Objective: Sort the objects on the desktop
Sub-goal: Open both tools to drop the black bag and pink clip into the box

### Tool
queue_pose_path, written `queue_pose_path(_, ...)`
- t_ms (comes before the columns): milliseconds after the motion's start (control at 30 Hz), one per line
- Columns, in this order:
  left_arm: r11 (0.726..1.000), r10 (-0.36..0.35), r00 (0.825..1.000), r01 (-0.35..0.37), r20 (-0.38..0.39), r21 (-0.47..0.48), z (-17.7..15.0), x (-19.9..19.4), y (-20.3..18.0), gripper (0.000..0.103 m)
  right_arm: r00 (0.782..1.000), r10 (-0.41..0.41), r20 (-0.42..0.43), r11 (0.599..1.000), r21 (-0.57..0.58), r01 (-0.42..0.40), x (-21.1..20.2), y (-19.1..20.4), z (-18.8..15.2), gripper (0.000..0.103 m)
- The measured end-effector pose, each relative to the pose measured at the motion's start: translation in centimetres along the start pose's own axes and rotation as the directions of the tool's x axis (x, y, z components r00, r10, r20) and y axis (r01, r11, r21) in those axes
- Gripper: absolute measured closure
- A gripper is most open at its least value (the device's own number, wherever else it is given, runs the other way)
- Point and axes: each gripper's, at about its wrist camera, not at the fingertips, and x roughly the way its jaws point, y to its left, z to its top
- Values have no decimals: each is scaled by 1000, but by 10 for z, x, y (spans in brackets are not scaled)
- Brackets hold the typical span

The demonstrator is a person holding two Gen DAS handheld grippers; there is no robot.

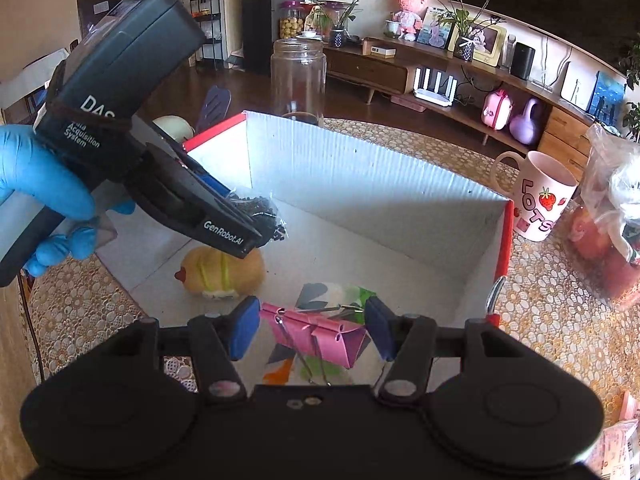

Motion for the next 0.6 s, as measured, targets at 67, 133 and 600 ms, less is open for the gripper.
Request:
queue_pose_path(67, 1000, -3, 1000, 3, -3, -3, 1, 1, 0, 61, 1000, 1, -1, 1000, 8, -1, 1, -1, 0, 45)
queue_pose_path(133, 1000, -9, 1000, 9, -2, 10, 1, 1, -2, 61, 1000, 3, -2, 1000, 16, -3, 2, -2, 0, 45)
queue_pose_path(600, 1000, 15, 999, -16, 45, 16, -1, -14, -5, 39, 1000, -9, 23, 1000, 26, 8, -8, -6, -4, 35)
